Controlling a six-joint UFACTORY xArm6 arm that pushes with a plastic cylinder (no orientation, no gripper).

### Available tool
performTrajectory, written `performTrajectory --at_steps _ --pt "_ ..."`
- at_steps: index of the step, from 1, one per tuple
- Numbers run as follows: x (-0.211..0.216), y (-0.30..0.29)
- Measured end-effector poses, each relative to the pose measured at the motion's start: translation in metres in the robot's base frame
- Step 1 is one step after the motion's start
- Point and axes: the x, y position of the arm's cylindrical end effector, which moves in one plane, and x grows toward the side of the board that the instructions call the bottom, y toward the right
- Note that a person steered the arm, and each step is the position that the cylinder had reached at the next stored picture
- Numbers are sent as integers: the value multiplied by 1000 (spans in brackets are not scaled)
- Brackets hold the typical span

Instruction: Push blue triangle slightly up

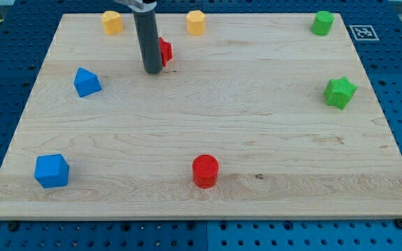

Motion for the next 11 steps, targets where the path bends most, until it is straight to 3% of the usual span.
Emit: performTrajectory --at_steps 2,3,7,9,11 --pt "70 14" --pt "94 -9" --pt "94 -82" --pt "94 -90" --pt "73 -121"
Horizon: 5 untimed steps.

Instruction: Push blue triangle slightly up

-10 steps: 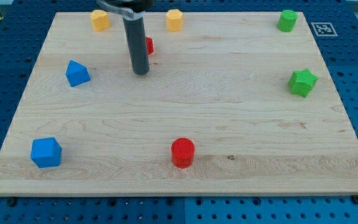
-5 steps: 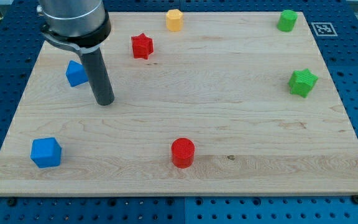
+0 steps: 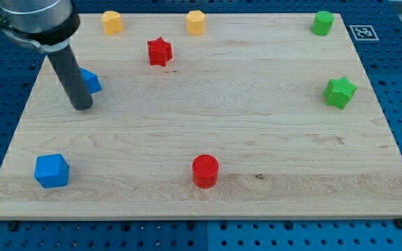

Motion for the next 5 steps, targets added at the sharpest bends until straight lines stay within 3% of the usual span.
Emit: performTrajectory --at_steps 5 --pt "-30 -5"
